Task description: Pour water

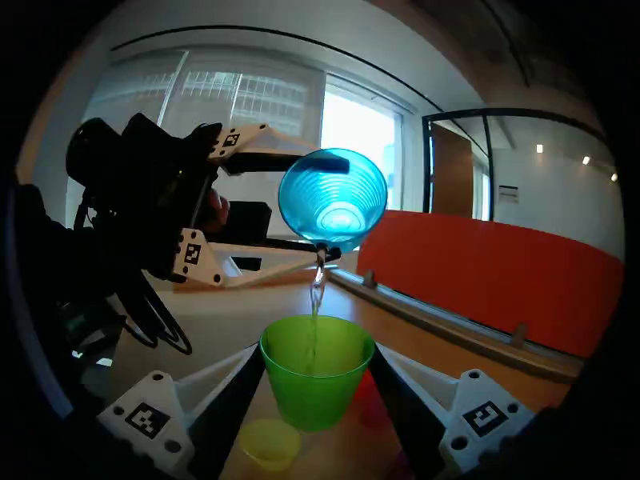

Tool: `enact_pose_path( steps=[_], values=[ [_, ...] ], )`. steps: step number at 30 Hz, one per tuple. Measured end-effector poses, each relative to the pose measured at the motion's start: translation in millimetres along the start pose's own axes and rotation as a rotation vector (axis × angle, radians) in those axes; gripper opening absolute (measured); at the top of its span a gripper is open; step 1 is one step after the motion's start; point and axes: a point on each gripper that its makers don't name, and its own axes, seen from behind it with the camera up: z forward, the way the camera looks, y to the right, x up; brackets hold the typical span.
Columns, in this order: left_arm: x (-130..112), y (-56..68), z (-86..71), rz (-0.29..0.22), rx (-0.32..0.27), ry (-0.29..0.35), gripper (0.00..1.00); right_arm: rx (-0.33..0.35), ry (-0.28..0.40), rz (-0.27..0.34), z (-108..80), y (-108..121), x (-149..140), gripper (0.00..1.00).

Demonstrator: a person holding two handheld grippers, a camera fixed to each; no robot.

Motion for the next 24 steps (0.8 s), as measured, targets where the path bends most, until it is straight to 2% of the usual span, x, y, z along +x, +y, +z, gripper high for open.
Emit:
enact_pose_path(
  steps=[24],
  values=[
    [6.3,-4.8,-1.4,0.050,0.000,0.005,0.84,-0.001,0.010,0.006,0.2,-0.5,1.0,0.92]
  ],
)
